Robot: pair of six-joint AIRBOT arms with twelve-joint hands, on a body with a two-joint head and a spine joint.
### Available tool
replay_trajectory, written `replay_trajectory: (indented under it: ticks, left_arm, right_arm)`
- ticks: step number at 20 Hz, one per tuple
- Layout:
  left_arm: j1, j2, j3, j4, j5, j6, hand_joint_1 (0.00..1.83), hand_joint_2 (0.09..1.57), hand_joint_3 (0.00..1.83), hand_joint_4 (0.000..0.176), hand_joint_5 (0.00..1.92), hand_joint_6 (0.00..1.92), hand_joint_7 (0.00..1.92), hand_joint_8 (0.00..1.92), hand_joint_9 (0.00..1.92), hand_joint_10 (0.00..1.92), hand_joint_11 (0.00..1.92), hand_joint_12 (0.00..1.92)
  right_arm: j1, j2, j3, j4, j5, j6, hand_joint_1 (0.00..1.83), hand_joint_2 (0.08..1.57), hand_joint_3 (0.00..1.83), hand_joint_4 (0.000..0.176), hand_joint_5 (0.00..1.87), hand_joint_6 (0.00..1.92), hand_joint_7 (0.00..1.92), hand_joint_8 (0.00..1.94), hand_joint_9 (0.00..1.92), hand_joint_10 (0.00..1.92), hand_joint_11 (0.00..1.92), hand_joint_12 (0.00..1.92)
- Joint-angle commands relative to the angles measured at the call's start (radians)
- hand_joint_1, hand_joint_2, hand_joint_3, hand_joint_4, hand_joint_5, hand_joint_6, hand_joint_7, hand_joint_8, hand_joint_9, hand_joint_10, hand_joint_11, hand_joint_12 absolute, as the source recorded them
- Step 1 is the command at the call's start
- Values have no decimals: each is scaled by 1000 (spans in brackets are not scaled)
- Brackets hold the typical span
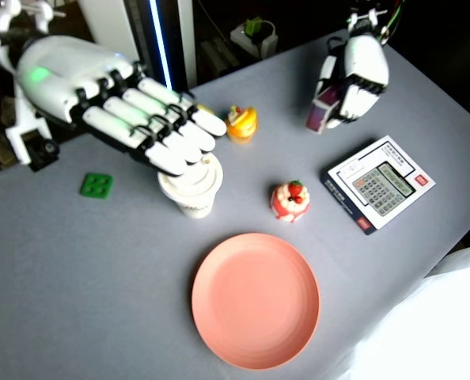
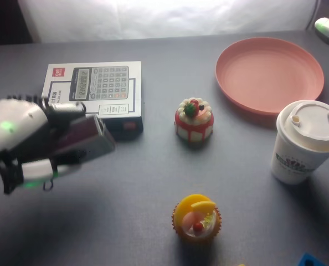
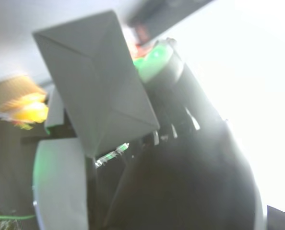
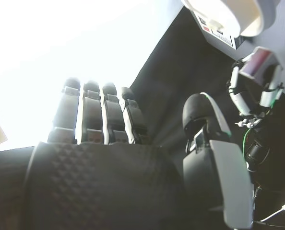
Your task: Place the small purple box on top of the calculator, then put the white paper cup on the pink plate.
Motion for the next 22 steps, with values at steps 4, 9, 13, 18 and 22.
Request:
replay_trajectory:
  ticks: [4,9,13,18,22]
  left_arm:
    - [-122,-35,83,-39,-62,17,1228,1213,0,0,760,1062,858,1458,909,1541,890,1903]
    - [-291,-150,259,-76,175,38,1220,1228,0,0,782,1056,776,1548,716,1781,744,1921]
    - [-371,-246,372,-98,313,56,1141,1180,2,0,848,1168,824,1726,947,1921,1084,1921]
    - [-388,-258,386,-122,349,98,1077,1162,0,0,382,83,480,351,520,888,436,1646]
    - [-387,-245,364,-113,321,100,837,1049,0,22,64,0,26,0,7,16,0,572]
  right_arm:
    - [1,1,3,-3,129,4,206,1308,6,0,0,0,0,0,0,0,0,17]
    - [-5,0,5,1,132,6,186,1321,10,0,0,0,0,0,0,0,0,0]
    - [-14,-3,10,3,132,24,230,1325,9,0,0,0,0,0,0,0,0,0]
    - [-21,-3,11,5,132,31,227,1325,7,0,0,0,0,0,0,0,0,0]
    - [-23,-3,11,7,133,35,247,1311,0,0,0,0,0,0,0,0,0,0]
